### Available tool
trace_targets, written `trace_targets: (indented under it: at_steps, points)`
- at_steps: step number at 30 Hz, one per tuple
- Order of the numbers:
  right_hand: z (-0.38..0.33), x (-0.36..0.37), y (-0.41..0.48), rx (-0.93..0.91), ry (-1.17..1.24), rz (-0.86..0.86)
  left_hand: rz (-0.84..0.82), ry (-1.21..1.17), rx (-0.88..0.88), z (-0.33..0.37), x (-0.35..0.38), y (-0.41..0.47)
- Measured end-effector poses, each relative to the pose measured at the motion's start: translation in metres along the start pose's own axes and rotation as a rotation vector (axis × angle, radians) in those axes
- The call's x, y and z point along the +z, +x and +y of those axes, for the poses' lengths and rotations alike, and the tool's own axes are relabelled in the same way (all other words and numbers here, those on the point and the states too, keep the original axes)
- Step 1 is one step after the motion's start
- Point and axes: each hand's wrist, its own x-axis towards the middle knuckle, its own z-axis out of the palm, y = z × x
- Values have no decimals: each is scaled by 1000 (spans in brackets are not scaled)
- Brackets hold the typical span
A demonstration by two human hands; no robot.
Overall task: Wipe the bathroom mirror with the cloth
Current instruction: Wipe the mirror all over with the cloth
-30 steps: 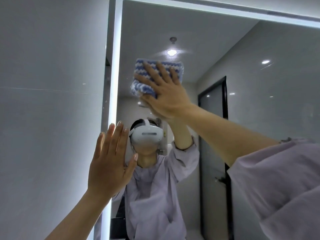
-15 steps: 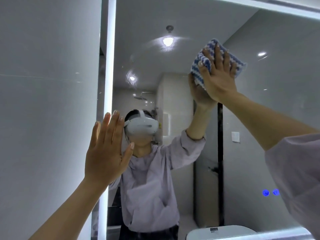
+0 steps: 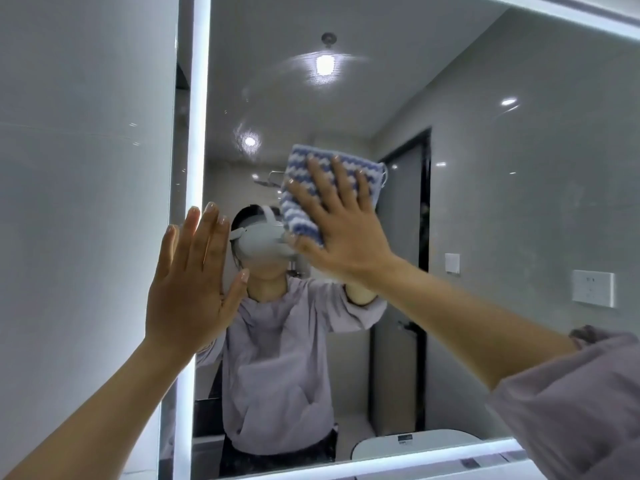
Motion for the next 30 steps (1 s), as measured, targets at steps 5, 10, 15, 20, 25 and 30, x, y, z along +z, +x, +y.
trace_targets:
  at_steps: [5,10,15,20,25,30]
  points:
    - [-16,-1,-22,-48,33,-27,2,-5,-4,0,2,1]
    - [-15,-2,-25,-56,10,-21,16,-12,3,-1,4,1]
    - [3,2,-27,-100,6,39,21,-3,18,-2,3,0]
    - [48,5,-38,-4,-1,64,33,1,18,-1,2,0]
    - [100,3,-54,237,33,74,50,-10,23,-1,3,0]
    - [95,5,-52,410,85,84,67,-11,38,-1,4,0]
